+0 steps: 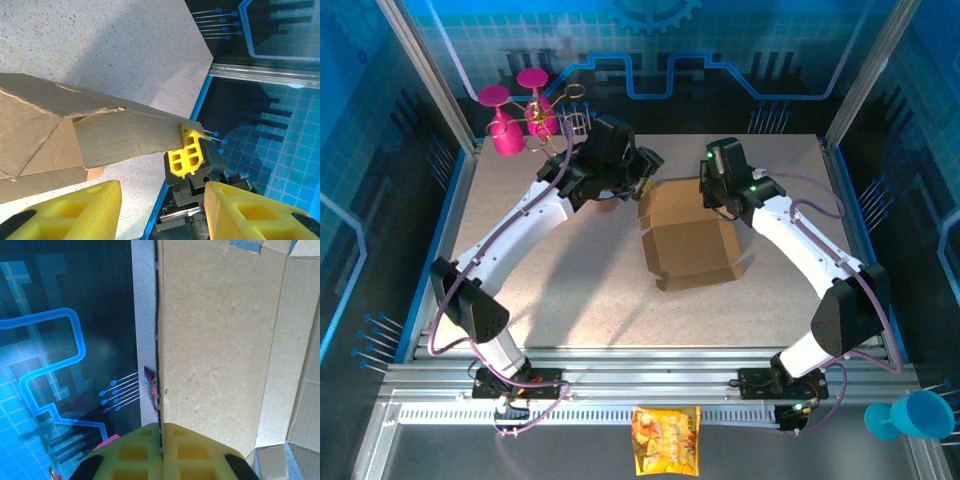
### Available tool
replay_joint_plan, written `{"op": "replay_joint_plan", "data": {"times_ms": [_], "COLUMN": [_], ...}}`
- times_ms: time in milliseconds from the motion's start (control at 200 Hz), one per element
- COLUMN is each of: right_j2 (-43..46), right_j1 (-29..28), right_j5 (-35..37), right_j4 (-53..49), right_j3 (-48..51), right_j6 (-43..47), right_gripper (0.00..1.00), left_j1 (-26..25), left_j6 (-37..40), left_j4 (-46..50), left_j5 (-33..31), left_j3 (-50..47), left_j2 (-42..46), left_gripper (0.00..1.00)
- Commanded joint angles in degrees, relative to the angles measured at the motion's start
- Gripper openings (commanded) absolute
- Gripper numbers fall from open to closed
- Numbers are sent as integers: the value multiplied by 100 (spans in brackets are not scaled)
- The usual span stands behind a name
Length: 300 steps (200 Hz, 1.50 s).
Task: Fold the paper box
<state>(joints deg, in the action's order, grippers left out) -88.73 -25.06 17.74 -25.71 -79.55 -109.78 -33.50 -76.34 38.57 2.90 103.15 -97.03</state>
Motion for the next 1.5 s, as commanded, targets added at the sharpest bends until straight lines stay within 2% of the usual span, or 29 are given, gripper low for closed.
{"op": "replay_joint_plan", "data": {"times_ms": [0, 440, 886, 946, 1026, 1156, 1266, 1296, 1331, 1336, 1361, 1421, 1496], "right_j2": [216, 311, 484, 488, 497, 521, 547, 554, 554, 552, 545, 547, 581], "right_j1": [55, 80, 51, 31, 10, 17, 86, 125, 198, 209, 265, 394, 536], "right_j5": [91, -82, -180, -192, -191, -174, -200, -228, -321, -336, -408, -559, -688], "right_j4": [-143, 58, 172, 163, 181, 291, 422, 448, 453, 453, 438, 348, 238], "right_j3": [-120, 36, 256, 256, 278, 365, 449, 453, 442, 437, 412, 341, 304], "right_j6": [-104, -82, -99, -103, -82, -79, -30, 8, 64, 72, 119, 208, 237], "right_gripper": [0, 0, 0, 0, 0, 0, 0, 0, 0, 0, 0, 0, 0], "left_j1": [-36, -177, -114, -90, -74, -52, 7, 51, 88, 97, 129, 211, 380], "left_j6": [-75, -140, -100, -75, -87, -126, -102, -68, -33, -33, 16, 257, 547], "left_j4": [107, -36, -335, -389, -416, -469, -708, -871, -1062, -1079, -1117, -1183, -1161], "left_j5": [142, 102, 110, 87, 71, 121, 163, 231, 307, 312, 338, 328, 233], "left_j3": [256, -23, 278, 335, 405, 379, 154, 63, -27, -38, -61, -127, -360], "left_j2": [-131, -315, -744, -786, -839, -844, -694, -623, -536, -518, -443, -194, 267], "left_gripper": [48, 49, 50, 46, 36, 1, 0, 11, 35, 41, 51, 62, 64]}}
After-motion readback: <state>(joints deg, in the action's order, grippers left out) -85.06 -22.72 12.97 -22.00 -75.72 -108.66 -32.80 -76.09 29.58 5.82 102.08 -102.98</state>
